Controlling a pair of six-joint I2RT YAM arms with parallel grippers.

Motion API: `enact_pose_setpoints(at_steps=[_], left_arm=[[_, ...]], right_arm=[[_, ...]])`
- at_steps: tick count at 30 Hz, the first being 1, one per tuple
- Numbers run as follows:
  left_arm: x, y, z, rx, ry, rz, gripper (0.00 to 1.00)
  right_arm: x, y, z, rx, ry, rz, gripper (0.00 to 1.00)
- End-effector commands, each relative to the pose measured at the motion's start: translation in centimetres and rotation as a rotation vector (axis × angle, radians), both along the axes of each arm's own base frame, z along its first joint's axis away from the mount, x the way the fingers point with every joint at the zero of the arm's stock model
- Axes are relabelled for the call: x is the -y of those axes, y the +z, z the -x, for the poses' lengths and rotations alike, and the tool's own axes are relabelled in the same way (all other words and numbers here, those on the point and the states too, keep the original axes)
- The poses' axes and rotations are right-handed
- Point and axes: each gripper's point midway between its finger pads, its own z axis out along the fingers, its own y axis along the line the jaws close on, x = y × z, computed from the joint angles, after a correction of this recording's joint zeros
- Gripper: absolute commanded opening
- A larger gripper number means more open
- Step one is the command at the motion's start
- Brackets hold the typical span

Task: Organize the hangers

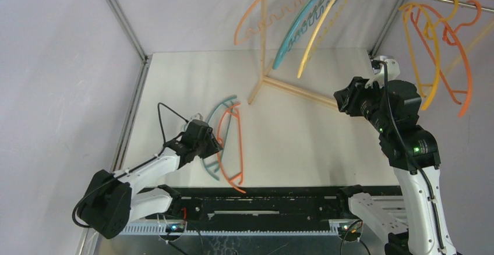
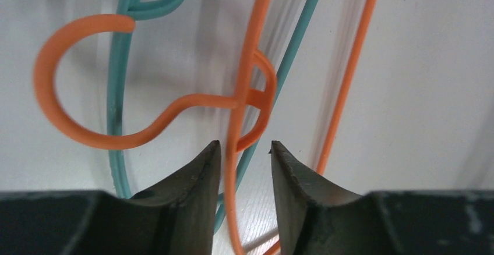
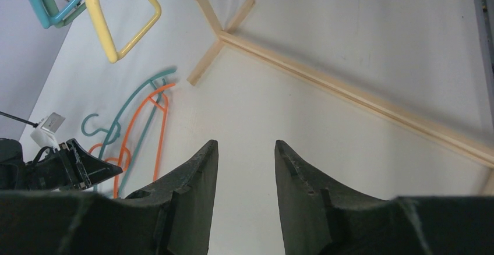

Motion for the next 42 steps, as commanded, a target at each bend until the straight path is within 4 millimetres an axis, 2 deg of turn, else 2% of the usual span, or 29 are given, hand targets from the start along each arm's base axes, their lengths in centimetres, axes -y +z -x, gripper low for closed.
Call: enact_pose_setpoints(at_steps=[1, 10, 13, 14, 16, 20, 23, 30, 33, 37, 42], left_arm=[[0.8, -0.3, -1.3, 0.032, 0.004, 0.031, 0.38], [0.7, -3.6, -0.4, -0.016, -0.005, 0.028, 0.29], [0.8, -4.0, -0.2, -0.026, -0.02, 0.025, 0.04], [0.9, -4.0, -0.2, -0.025, -0.026, 0.025, 0.01], [0.9, -3.5, -0.3, -0.015, -0.035, 0.018, 0.0], [0.9, -1.6, -0.7, 0.017, -0.058, 0.005, 0.0], [1.2, 1.0, -1.0, 0.04, -0.076, 0.017, 0.0], [2.3, 11.4, -2.5, 0.154, -0.107, 0.06, 0.0], [3.4, 14.6, -3.1, 0.174, -0.122, 0.093, 0.0], [5.6, 16.4, -3.4, 0.155, -0.152, 0.142, 0.0], [8.4, 15.0, -3.2, 0.101, -0.204, 0.154, 0.0]], right_arm=[[0.2, 0.8, -0.3, 0.038, -0.012, -0.007, 0.49], [0.2, 0.4, -0.3, 0.019, -0.014, -0.004, 0.46], [0.2, 0.5, -0.4, 0.017, -0.014, -0.007, 0.46], [0.2, 0.5, -0.4, 0.017, -0.014, -0.008, 0.46], [0.2, 0.5, -0.5, 0.017, -0.019, -0.008, 0.46], [0.3, 0.3, -0.6, 0.011, -0.021, -0.007, 0.46], [0.2, 0.2, -0.5, 0.009, -0.015, -0.006, 0.46], [-0.9, 0.2, 0.0, 0.011, 0.06, -0.005, 0.48], [-2.0, 0.0, 0.6, 0.003, 0.124, -0.01, 0.52], [-3.9, -0.6, 1.8, -0.034, 0.225, -0.031, 0.53], [-6.1, -1.4, 3.2, -0.049, 0.308, -0.01, 0.57]])
